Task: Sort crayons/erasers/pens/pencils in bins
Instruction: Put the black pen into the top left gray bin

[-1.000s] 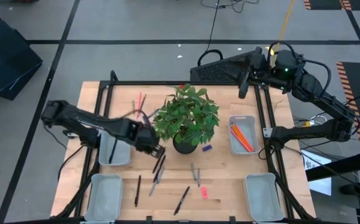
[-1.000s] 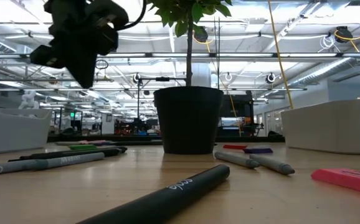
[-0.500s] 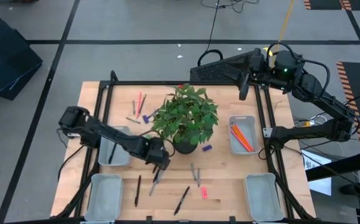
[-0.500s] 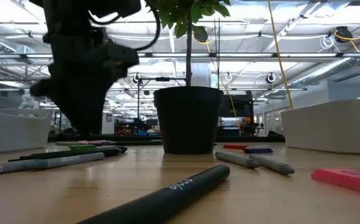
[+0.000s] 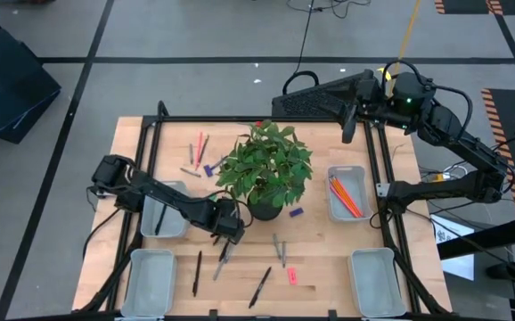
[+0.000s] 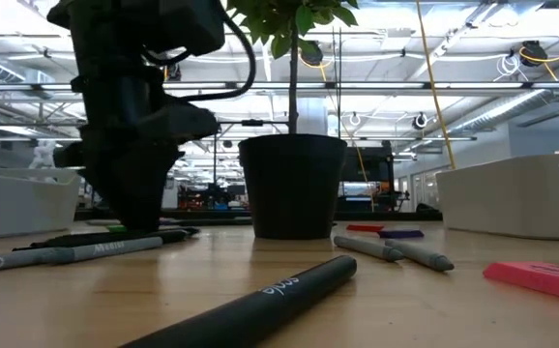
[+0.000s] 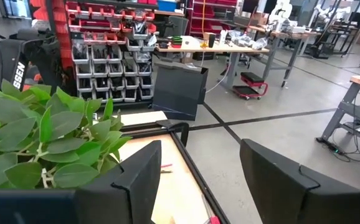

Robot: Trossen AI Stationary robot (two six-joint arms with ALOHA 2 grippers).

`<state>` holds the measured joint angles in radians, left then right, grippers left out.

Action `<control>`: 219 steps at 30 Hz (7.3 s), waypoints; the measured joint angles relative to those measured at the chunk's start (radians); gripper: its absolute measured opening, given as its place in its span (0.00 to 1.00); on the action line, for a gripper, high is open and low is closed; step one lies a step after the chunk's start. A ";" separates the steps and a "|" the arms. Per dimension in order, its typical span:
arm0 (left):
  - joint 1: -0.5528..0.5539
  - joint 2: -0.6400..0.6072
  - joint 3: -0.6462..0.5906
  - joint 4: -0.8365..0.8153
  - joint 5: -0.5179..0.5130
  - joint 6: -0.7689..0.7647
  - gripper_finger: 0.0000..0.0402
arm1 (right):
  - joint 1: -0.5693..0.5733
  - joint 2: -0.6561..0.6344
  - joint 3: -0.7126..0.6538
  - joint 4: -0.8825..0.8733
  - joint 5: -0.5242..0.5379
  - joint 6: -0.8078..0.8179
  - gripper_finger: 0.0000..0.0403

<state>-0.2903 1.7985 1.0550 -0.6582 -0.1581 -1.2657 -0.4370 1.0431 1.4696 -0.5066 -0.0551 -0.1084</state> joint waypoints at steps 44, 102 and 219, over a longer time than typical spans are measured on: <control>0.137 -0.338 0.007 -0.399 0.068 -0.118 0.06 | 0.000 0.004 0.001 0.096 -0.002 0.067 0.52; -0.122 -0.546 0.036 -0.192 -0.009 0.103 0.34 | 0.183 0.036 0.000 -0.287 -0.079 0.019 0.52; 0.053 -0.613 -0.268 -0.523 0.075 -0.160 0.41 | 0.380 0.035 0.000 -0.330 0.057 0.122 0.54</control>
<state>-0.2374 1.1855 0.7866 -1.1811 -0.0827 -1.4254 -0.0568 1.0778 1.4696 -0.8363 0.0021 0.0139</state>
